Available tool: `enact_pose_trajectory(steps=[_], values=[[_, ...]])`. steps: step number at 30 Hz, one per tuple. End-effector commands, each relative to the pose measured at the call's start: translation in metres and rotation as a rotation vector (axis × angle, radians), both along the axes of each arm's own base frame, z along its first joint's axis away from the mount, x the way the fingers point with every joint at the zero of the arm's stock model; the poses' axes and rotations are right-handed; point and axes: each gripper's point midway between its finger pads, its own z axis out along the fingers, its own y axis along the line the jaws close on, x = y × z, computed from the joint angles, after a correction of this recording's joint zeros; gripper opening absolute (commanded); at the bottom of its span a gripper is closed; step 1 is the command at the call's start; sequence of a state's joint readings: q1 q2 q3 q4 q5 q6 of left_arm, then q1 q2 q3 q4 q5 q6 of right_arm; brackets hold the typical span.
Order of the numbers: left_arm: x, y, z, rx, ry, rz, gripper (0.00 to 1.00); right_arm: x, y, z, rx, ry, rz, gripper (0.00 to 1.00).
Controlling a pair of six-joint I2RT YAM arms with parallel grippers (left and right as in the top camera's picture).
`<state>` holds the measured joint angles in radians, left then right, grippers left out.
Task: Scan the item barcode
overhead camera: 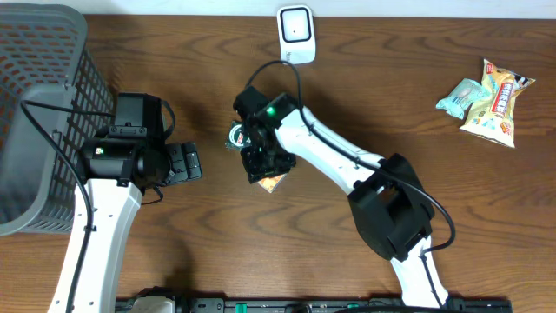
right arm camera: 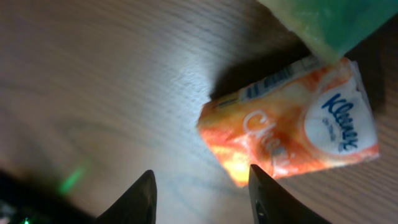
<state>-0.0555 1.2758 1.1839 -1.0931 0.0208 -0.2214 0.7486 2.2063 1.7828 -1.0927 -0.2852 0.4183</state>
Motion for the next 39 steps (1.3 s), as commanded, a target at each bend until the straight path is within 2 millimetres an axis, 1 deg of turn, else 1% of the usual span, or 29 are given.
enact_pose_trajectory(steps=[1, 4, 6, 8, 11, 15, 17, 18, 20, 22, 25, 26, 29, 32, 35, 39], values=[[-0.001, 0.000, -0.003, 0.003, 0.010, 0.007, 0.98, -0.005, -0.020, -0.024, -0.137, -0.007, -0.121, 0.38], [-0.001, 0.000, -0.003, 0.003, 0.010, 0.008, 0.98, -0.007, -0.046, -0.041, -0.243, -0.026, -0.154, 0.31], [-0.001, 0.000, -0.003, 0.003, 0.010, 0.007, 0.97, -0.005, -0.065, -0.046, -0.311, -0.040, -0.163, 0.31], [-0.001, 0.000, -0.003, 0.003, 0.010, 0.007, 0.98, 0.001, -0.086, -0.044, -0.383, -0.054, -0.178, 0.34], [-0.001, 0.000, -0.003, 0.003, 0.010, 0.007, 0.98, 0.011, -0.117, -0.035, -0.471, -0.064, -0.211, 0.36], [-0.001, 0.000, -0.003, 0.003, 0.010, 0.007, 0.98, 0.030, -0.160, -0.016, -0.570, -0.073, -0.276, 0.38], [-0.001, 0.000, -0.003, 0.003, 0.010, 0.007, 0.98, 0.038, -0.173, -0.008, -0.570, -0.054, -0.271, 0.39], [-0.001, 0.000, -0.003, 0.003, 0.010, 0.007, 0.98, 0.040, -0.176, -0.004, -0.552, -0.037, -0.265, 0.40], [-0.001, 0.000, -0.003, 0.003, 0.010, 0.007, 0.98, 0.042, -0.171, -0.001, -0.473, 0.006, -0.233, 0.42], [-0.001, 0.000, -0.003, 0.003, 0.010, 0.007, 0.98, 0.040, -0.160, 0.000, -0.374, 0.053, -0.193, 0.43], [-0.001, 0.000, -0.003, 0.003, 0.010, 0.007, 0.98, 0.033, -0.135, 0.002, -0.198, 0.119, -0.113, 0.43], [-0.001, 0.000, -0.003, 0.003, 0.010, 0.007, 0.98, 0.031, -0.124, 0.003, -0.128, 0.130, -0.067, 0.43], [-0.001, 0.000, -0.003, 0.003, 0.010, 0.007, 0.98, 0.030, -0.100, 0.009, 0.032, 0.136, 0.024, 0.41], [-0.001, 0.000, -0.003, 0.003, 0.010, 0.007, 0.98, 0.033, -0.092, 0.012, 0.100, 0.137, 0.026, 0.41], [-0.001, 0.000, -0.003, 0.003, 0.010, 0.007, 0.98, 0.034, -0.092, 0.013, 0.116, 0.143, 0.018, 0.41], [-0.001, 0.000, -0.003, 0.003, 0.010, 0.007, 0.97, 0.033, -0.090, 0.015, 0.139, 0.149, 0.022, 0.32]])
